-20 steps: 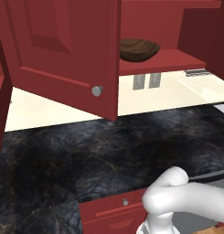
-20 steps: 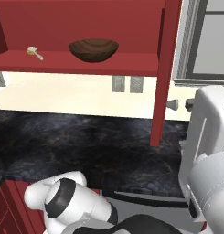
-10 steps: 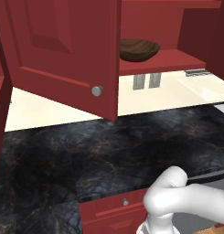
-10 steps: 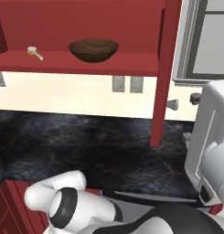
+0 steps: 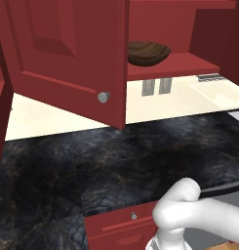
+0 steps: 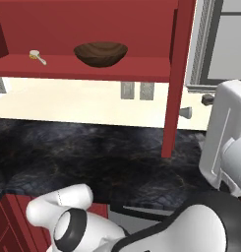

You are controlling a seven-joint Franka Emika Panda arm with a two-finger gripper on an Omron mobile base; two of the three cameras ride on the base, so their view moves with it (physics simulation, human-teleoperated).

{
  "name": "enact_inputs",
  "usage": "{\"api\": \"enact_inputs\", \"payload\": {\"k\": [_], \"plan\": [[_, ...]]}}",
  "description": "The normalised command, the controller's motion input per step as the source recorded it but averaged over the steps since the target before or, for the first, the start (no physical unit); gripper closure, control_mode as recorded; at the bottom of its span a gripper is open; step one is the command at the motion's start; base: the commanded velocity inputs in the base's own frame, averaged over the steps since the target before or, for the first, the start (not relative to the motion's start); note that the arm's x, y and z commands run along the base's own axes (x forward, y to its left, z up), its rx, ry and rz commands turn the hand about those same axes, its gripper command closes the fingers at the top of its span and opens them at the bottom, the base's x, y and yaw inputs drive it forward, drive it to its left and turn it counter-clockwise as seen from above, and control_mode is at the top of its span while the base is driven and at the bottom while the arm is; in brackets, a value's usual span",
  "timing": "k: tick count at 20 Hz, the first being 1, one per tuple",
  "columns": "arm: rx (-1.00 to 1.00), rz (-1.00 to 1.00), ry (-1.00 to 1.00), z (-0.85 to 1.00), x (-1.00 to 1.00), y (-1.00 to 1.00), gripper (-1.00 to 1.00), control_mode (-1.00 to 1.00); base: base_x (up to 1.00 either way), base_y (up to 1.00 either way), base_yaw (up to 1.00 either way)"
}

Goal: Pick the mug and place it in the sink. Pick the bowl and place it in the open cabinet and then close the cabinet.

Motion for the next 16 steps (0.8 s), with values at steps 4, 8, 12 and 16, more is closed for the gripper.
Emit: {"api": "enact_inputs", "payload": {"k": [4, 8, 12, 16], "plan": [[0.00, 0.09, 0.00, -0.18, 0.39, 0.00, -1.00, -1.00, 0.00, 0.00, 0.00], [0.00, 0.09, 0.00, -0.22, 0.33, 0.00, -1.00, -1.00, 0.00, 0.00, 0.00], [0.00, 0.09, 0.00, -0.20, 0.25, 0.00, -1.00, -1.00, 0.00, 0.00, 0.00], [0.00, 0.09, 0.00, -0.07, 0.25, 0.00, -1.00, -1.00, 0.00, 0.00, 0.00]]}}
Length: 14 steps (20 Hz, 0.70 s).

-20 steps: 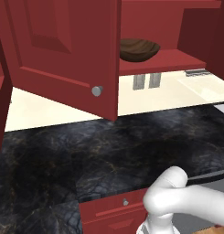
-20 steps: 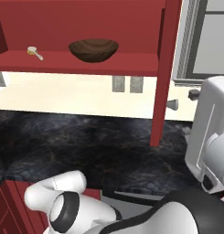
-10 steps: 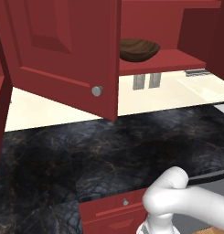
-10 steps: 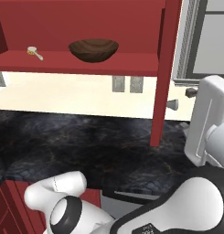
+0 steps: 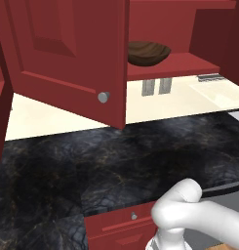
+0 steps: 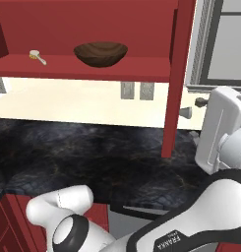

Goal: Pick the mug and place it in the sink. Pick the bowl and place it in the open cabinet and then close the cabinet.

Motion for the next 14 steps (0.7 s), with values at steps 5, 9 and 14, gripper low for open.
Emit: {"api": "enact_inputs", "payload": {"k": [5, 9, 14], "plan": [[0.00, 0.08, 0.00, -0.08, 0.23, 0.06, -1.00, -1.00, 0.00, 0.00, 0.00], [0.00, 0.07, -0.02, -0.01, 0.04, 0.21, -1.00, -1.00, 0.00, 0.00, 0.00], [0.00, 0.06, -0.04, -0.01, 0.00, 0.41, -1.00, -1.00, 0.00, 0.00, 0.00]]}}
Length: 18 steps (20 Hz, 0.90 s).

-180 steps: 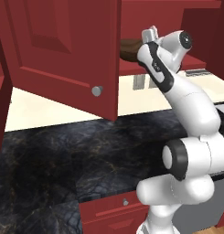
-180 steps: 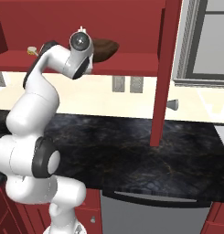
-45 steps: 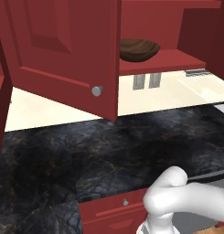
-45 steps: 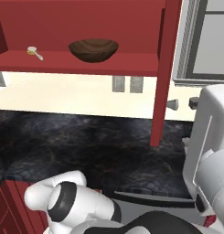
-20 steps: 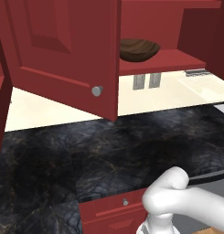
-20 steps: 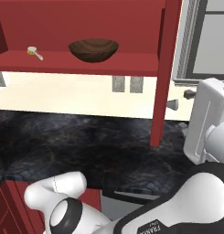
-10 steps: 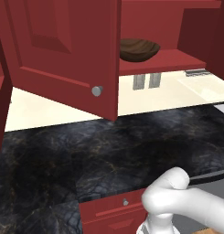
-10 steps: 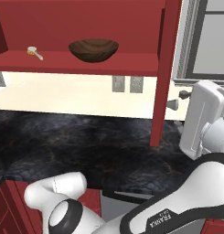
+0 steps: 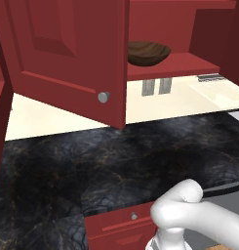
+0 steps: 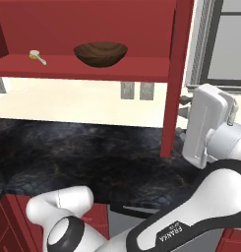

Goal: Pick the mug and place it in the sink. Pick the bowl and place it in the open cabinet and then close the cabinet.

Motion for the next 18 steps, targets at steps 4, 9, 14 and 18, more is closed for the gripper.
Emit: {"api": "enact_inputs", "payload": {"k": [4, 9, 14, 18], "plan": [[0.00, 0.04, -0.06, 0.00, 0.00, 0.55, -1.00, -1.00, 0.00, 0.00, 0.00], [0.00, 0.01, -0.07, 0.00, 0.00, 0.63, -1.00, -1.00, 0.00, 0.00, 0.00], [0.00, 0.00, -0.02, 0.00, 0.01, 0.62, -1.00, -1.00, 0.00, 0.00, 0.00], [-0.04, 0.00, 0.00, 0.05, 0.30, 0.36, -1.00, -1.00, 0.00, 0.00, 0.00]]}}
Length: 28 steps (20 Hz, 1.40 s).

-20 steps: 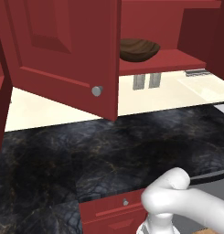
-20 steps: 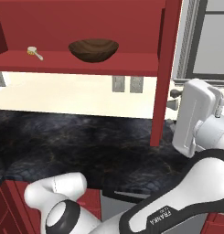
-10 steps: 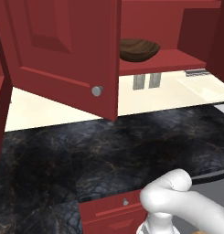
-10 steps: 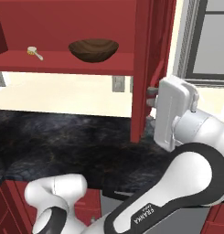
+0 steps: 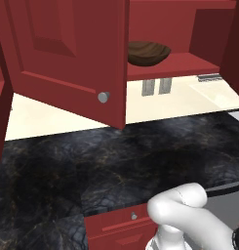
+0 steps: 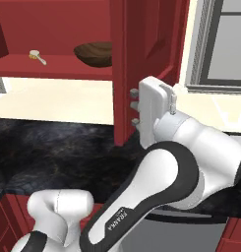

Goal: Pick the mug and place it in the sink. Pick the bowl and place it in the open cabinet and then close the cabinet.

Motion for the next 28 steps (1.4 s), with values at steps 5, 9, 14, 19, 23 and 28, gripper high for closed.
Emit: {"api": "enact_inputs", "payload": {"k": [5, 9, 14, 19, 23, 28], "plan": [[-0.04, 0.00, 0.03, 0.20, 0.51, 0.13, -1.00, -1.00, 0.00, 0.00, 0.00], [-0.02, 0.00, 0.06, 0.15, 0.54, 0.01, -1.00, -1.00, 0.00, 0.00, 0.00], [-0.01, 0.00, 0.06, -0.03, 0.49, 0.14, -1.00, -1.00, 0.00, 0.00, 0.00], [-0.04, -0.02, 0.00, -0.32, 0.45, 0.59, -1.00, -1.00, 0.00, 0.00, 0.00], [-0.05, -0.05, 0.00, -0.34, 0.69, 0.62, -1.00, -1.00, 0.00, 0.00, 0.00], [-0.01, -0.06, 0.00, -0.26, 0.79, 0.37, -1.00, -1.00, 0.00, 0.00, 0.00]]}}
